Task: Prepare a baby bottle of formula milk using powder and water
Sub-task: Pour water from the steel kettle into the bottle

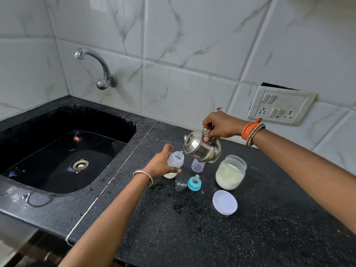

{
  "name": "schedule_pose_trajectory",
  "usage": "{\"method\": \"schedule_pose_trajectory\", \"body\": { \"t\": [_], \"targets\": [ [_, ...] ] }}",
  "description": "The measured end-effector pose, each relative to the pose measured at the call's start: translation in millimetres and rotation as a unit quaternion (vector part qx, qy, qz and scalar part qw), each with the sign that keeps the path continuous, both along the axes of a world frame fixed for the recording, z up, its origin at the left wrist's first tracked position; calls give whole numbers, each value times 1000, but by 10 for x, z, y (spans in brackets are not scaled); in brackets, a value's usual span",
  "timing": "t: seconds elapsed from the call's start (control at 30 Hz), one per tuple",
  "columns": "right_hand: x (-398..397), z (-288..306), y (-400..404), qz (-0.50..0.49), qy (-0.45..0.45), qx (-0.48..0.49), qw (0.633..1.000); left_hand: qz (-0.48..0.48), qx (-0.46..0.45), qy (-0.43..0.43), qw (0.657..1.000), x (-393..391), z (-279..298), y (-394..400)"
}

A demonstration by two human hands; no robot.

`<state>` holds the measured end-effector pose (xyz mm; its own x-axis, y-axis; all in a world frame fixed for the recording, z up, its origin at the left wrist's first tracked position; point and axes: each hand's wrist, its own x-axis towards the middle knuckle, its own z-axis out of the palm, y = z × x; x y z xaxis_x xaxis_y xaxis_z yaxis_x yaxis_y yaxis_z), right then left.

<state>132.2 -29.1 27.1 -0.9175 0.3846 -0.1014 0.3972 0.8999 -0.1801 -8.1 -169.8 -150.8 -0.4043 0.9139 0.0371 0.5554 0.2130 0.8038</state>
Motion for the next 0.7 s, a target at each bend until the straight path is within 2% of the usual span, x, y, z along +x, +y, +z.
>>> {"method": "schedule_pose_trajectory", "body": {
  "t": [0.23,0.7],
  "targets": [
    [-40,35,-11,11,0,36,999,-4,16,-11,1000,-32,16,-1],
    [-19,256,-20,7,0,41,999,5,26,-31,999,-75,-95,-20]
  ]
}}
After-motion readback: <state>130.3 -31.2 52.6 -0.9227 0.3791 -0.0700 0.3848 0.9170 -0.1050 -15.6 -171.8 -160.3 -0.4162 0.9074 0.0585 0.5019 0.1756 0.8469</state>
